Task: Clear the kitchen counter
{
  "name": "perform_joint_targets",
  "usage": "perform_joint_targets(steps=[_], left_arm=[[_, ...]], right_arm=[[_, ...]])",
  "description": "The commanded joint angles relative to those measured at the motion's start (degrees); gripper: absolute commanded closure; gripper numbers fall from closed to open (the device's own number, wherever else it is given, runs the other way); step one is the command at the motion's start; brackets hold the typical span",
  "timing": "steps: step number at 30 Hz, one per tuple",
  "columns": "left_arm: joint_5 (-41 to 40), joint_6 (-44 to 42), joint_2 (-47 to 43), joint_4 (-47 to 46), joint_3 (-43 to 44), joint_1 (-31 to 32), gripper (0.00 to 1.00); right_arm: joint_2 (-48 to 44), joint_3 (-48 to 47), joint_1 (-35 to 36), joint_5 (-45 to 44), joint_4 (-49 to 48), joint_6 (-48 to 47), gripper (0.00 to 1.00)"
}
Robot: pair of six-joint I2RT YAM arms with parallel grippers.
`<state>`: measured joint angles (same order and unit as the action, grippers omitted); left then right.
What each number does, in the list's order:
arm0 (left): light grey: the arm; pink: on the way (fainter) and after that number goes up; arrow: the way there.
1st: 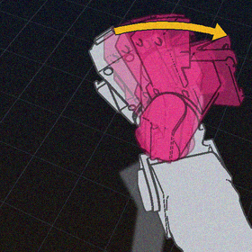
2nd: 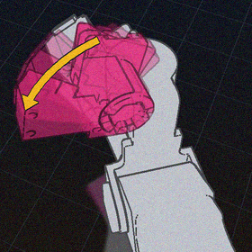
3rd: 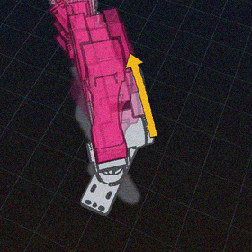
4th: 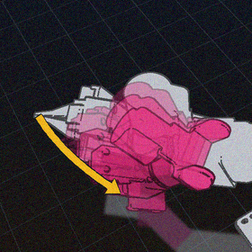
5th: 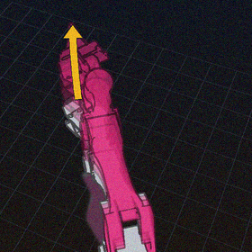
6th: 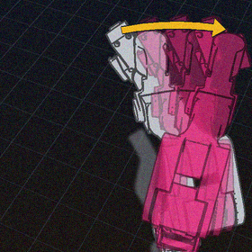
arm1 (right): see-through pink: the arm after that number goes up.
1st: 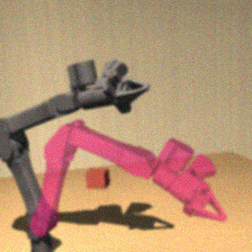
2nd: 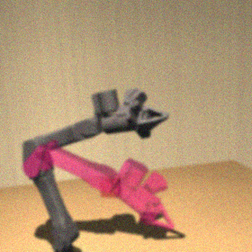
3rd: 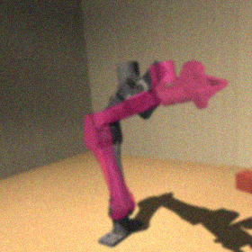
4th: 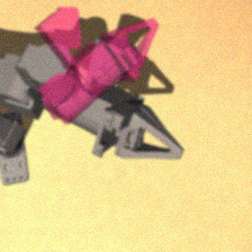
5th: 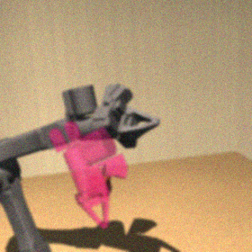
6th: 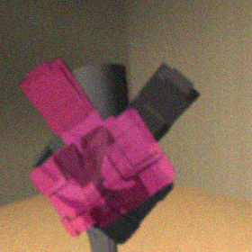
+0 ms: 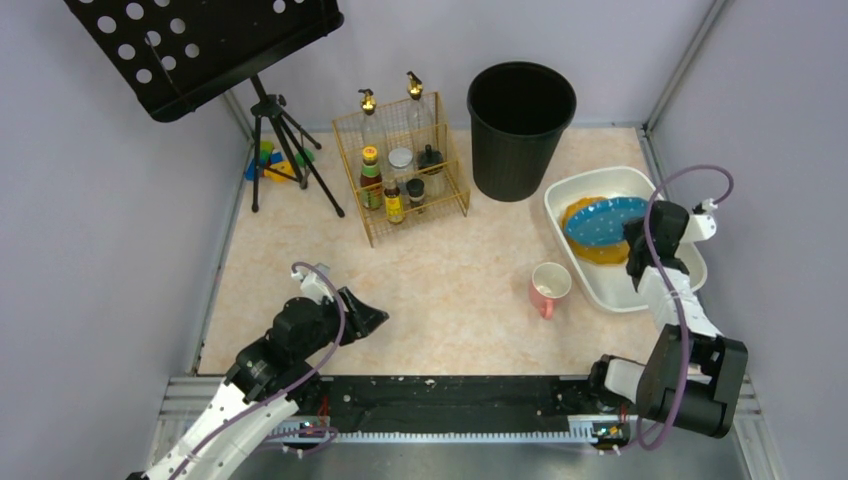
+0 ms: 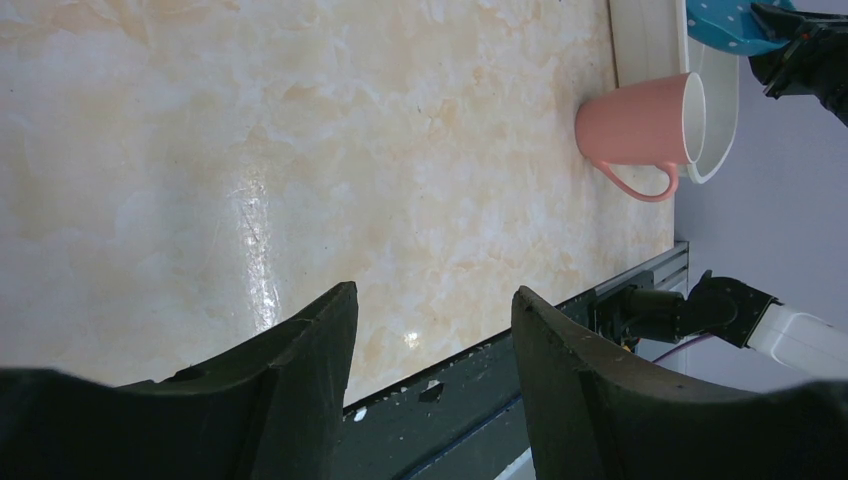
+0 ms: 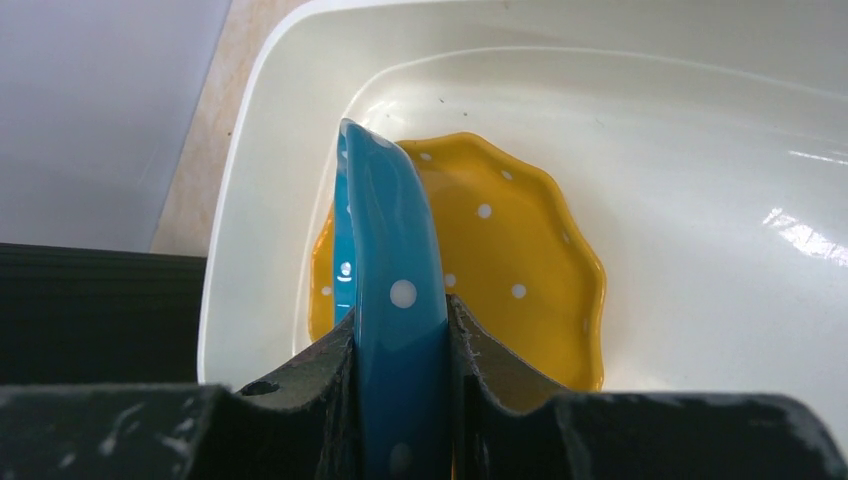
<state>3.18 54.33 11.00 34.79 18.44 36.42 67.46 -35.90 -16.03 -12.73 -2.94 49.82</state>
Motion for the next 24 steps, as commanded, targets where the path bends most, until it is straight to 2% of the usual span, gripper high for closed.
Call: perform_joint_targets(steps=[1,12,14,19,24], left_arm=[[0.34,0.04,-0.16,-1.65,-0.59,0.07,0.37],[0.49,0.25,-0.34,-1.56,-0.77,0.08,0.37],[0.47,0.19,-0.36,-1.48,-0.69,0.05,0.37],[0.43,0.09,-0.25,-1.30,-0.68,0.06,0.37],[0.53,0.08,-0.23,-1.30,-0.59,0.10,0.37]], right_arm=[[-2.99,0.85,-0.15,-0.32,-11.19,3.58,1.00],[3.97,4.53,-0.14,-0.84,-10.14,6.84,1.00],[5.62,4.41,-0.21,-0.91,-9.35,7.12,0.94],[8.27,4.85,-0.27,-1.06,-9.27,7.82,0.88],[10.54,4.85,-0.49,-0.10,-8.69,8.07,0.74]])
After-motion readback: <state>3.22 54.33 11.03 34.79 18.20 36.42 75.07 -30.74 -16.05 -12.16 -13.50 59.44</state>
